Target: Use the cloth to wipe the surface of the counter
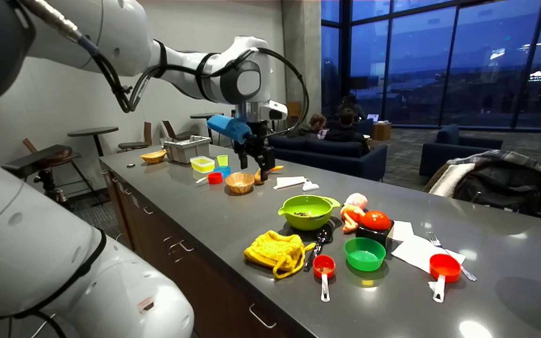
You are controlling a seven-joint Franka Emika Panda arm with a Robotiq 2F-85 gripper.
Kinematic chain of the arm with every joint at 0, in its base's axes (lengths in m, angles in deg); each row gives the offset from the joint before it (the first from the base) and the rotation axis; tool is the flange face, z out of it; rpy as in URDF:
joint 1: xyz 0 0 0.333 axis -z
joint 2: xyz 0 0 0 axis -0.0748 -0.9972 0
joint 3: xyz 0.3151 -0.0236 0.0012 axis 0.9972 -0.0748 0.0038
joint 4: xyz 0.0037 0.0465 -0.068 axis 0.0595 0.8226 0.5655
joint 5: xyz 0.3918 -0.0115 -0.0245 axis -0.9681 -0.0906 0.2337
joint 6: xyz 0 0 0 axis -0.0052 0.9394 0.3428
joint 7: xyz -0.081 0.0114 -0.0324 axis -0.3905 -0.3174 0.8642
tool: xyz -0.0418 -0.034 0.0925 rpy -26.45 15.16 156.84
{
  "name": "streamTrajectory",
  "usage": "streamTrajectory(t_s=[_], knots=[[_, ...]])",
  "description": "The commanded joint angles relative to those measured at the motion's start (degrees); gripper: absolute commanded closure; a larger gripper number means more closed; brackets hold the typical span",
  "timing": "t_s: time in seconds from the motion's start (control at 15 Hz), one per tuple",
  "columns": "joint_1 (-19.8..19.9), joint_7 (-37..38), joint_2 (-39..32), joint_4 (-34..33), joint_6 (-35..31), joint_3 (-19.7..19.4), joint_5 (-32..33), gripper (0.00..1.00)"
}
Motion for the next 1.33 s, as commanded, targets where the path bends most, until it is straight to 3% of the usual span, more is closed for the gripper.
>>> streamTrajectory(t_s=[0.0,0.2,0.8,1.27], knots=[[1.53,1.19,-0.97,3.04,-4.27,0.91,2.11,0.00],[1.96,1.83,-1.65,5.37,-7.21,0.39,1.92,0.00],[1.65,1.00,-2.51,4.71,-6.43,-0.06,1.62,0.00],[0.59,0.03,-9.09,4.78,-7.83,0.01,0.16,0.00]])
